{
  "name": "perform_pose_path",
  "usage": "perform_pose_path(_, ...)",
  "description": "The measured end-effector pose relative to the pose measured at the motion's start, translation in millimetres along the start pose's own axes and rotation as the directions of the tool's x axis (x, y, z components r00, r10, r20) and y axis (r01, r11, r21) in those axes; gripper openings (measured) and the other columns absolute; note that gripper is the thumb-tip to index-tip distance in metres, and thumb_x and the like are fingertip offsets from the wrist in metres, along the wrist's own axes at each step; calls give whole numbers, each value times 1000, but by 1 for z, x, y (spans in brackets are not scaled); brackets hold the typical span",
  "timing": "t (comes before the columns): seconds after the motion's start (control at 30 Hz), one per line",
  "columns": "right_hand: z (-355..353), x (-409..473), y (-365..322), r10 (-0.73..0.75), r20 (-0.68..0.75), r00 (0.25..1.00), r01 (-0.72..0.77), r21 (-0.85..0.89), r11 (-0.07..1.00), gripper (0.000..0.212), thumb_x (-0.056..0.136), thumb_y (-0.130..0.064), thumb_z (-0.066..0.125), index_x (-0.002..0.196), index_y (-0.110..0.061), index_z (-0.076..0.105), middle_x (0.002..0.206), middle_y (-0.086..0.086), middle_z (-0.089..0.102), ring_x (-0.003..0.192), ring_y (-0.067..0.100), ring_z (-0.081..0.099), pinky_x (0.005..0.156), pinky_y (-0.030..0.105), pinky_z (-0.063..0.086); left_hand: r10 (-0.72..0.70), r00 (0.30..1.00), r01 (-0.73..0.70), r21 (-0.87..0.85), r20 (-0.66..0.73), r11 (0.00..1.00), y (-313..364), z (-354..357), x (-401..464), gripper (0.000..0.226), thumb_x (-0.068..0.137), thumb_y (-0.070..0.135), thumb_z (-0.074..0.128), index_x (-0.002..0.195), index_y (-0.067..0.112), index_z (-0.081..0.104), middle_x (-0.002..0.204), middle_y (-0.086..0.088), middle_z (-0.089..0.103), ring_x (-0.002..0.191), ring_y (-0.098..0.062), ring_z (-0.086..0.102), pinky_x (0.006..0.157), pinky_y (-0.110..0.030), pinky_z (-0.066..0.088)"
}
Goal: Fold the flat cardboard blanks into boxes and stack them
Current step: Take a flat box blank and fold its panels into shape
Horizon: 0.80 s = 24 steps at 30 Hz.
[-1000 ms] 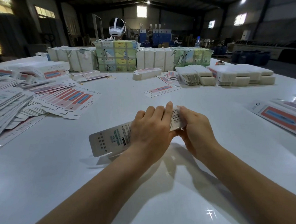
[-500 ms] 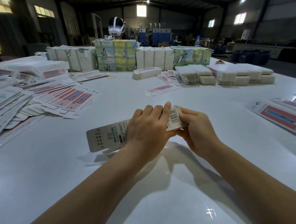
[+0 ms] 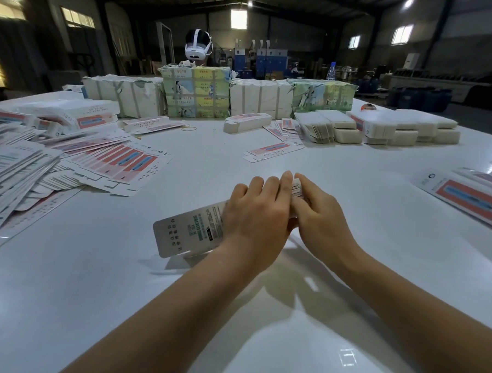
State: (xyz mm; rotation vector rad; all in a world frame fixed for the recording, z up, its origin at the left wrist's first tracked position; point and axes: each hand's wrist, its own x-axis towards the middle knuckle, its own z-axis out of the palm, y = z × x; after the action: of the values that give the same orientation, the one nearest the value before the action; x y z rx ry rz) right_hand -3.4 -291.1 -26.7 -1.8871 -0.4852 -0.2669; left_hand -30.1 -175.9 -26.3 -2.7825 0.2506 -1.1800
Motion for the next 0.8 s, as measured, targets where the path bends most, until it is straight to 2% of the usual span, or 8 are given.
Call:
perform_pose_path(0.07, 1, 1, 0, 77, 92, 993, -88, 124, 988, 23, 93, -4, 44, 113, -13, 50, 104, 3, 57, 92, 15, 52, 89, 44, 49, -22, 999, 22, -8, 38, 1000, 0, 0, 0, 63, 87, 44, 31, 130, 5, 54, 102, -5, 66, 86, -26, 60, 69, -35, 43)
perform_pose_path(0.13, -1, 6, 2, 135, 196, 971, -198, 351, 915, 56, 93, -1, 47, 146, -12, 31, 132, 7, 51, 106, 17, 55, 96, 40, 47, -42, 995, 44, -26, 88, 999, -4, 2, 1, 66, 89, 51, 35, 137, 6, 46, 112, -5, 63, 94, -26, 57, 75, -36, 41)
perform_pose_path(0.17, -1, 6, 2, 148, 193, 970, -217, 405, 888, 63, 93, 0, 49, 150, -11, 22, 138, 6, 49, 108, 17, 57, 96, 37, 48, -53, 993, 57, -39, 109, 998, -6, 3, 2, 69, 91, 54, 37, 140, 6, 42, 117, -6, 61, 99, -26, 56, 78, -37, 39)
perform_pose_path(0.23, 0, 4, 3, 156, 89, 984, -177, 342, 923, 54, 93, -5, 52, 143, -4, 33, 121, 6, 62, 100, 15, 62, 92, 35, 50, -92, 987, 98, -38, 134, 994, -10, 6, 4, 73, 92, 58, 36, 144, 7, 34, 125, -6, 56, 108, -25, 51, 83, -36, 36)
perform_pose_path(0.3, 4, 1, 5, 81, -57, 995, -75, 97, 992, 22, 92, -14, 56, 109, 1, 57, 84, 8, 66, 75, 13, 59, 80, 40, 46, -123, 981, 126, -16, 150, 992, -13, 8, 6, 74, 92, 59, 30, 147, 9, 27, 131, -5, 52, 113, -25, 47, 86, -36, 34)
perform_pose_path(0.4, 7, -2, 7, -8, -86, 996, 9, 13, 1000, 23, 92, -17, 53, 81, 2, 58, 72, 22, 59, 69, 34, 50, 69, 47, 45, -112, 978, 111, 12, 179, 994, -14, 10, 5, 75, 92, 60, 22, 148, 10, 20, 136, -4, 47, 117, -23, 43, 88, -34, 31)
perform_pose_path(0.63, 9, -6, 2, 18, -107, 994, 6, 219, 976, 16, 96, -9, 50, 98, -7, 65, 88, 22, 68, 86, 44, 59, 85, 61, 47, -110, 983, 109, 18, 147, 994, -7, 12, 6, 68, 98, 50, 33, 148, 6, 20, 132, -6, 48, 113, -24, 45, 86, -35, 33)
perform_pose_path(0.8, 3, 3, 8, 163, -32, 986, -139, 378, 915, 23, 94, -9, 54, 108, 8, 61, 98, 31, 63, 80, 21, 65, 82, 45, 57, -34, 987, 41, -47, 155, 998, -13, 16, 5, 79, 92, 60, 37, 149, 8, 19, 135, -4, 47, 115, -23, 45, 88, -34, 33)
